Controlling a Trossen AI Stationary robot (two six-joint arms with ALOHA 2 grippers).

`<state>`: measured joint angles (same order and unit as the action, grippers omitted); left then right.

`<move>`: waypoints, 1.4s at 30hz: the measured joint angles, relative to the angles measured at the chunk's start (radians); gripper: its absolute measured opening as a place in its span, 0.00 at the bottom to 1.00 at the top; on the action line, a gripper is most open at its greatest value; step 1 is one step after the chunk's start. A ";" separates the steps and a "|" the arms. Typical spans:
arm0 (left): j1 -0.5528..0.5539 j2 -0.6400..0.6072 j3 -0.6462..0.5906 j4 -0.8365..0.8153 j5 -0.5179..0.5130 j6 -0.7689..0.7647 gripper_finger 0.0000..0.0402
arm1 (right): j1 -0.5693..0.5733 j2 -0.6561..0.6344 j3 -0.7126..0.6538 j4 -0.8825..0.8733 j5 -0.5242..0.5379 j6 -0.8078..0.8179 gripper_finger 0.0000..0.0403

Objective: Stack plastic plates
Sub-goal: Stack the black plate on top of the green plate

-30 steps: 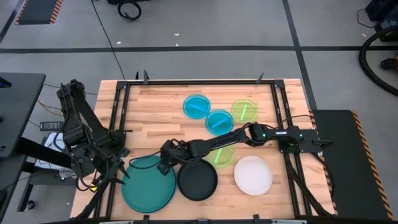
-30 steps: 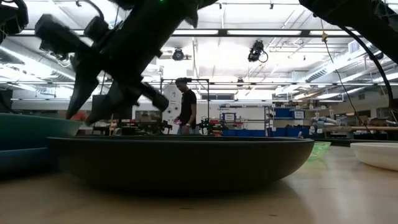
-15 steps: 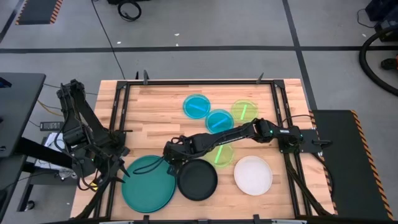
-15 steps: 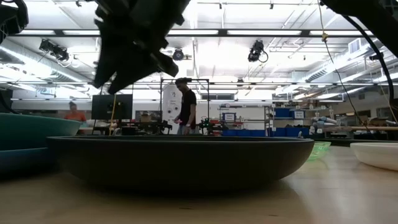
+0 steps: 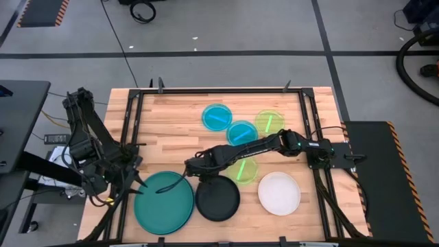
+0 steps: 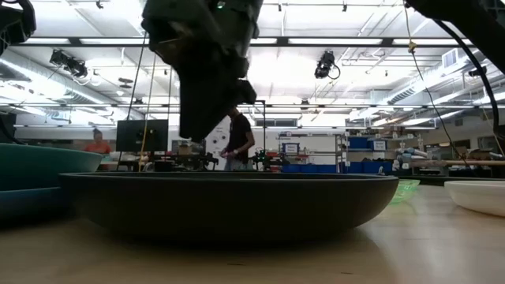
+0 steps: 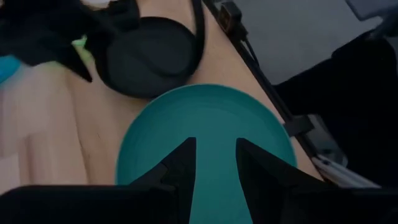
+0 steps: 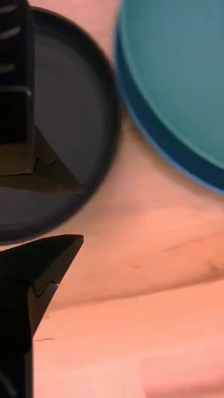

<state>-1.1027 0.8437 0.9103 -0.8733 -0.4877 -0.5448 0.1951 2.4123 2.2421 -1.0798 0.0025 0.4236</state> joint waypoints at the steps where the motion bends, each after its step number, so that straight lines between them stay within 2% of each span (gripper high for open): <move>1: 0.000 0.000 0.000 0.000 -0.011 -0.019 0.30 | 0.000 0.000 0.000 -0.012 -0.010 -0.008 0.32; 9: 0.000 0.019 -0.001 0.001 -0.173 -0.140 0.30 | 0.001 -0.001 0.000 -0.153 -0.023 -0.106 0.32; 15: 0.000 0.080 -0.001 0.006 -0.261 -0.218 0.30 | -0.002 -0.001 -0.001 -0.171 -0.018 -0.216 0.32; 28: 0.000 0.222 -0.001 0.008 -0.272 -0.484 0.30 | -0.029 0.004 -0.002 -0.178 -0.030 -0.377 0.32; 32: 0.000 0.231 -0.001 0.008 -0.272 -0.540 0.30 | -0.029 0.007 -0.048 -0.129 -0.030 -0.398 0.32; 42: 0.000 0.231 -0.001 0.009 -0.272 -0.544 0.30 | -0.034 0.008 -0.144 -0.039 -0.076 -0.382 0.32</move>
<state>-1.1027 1.0744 0.9089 -0.8644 -0.7601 -1.0885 0.1606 2.4199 2.0980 -1.1189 -0.0739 0.0415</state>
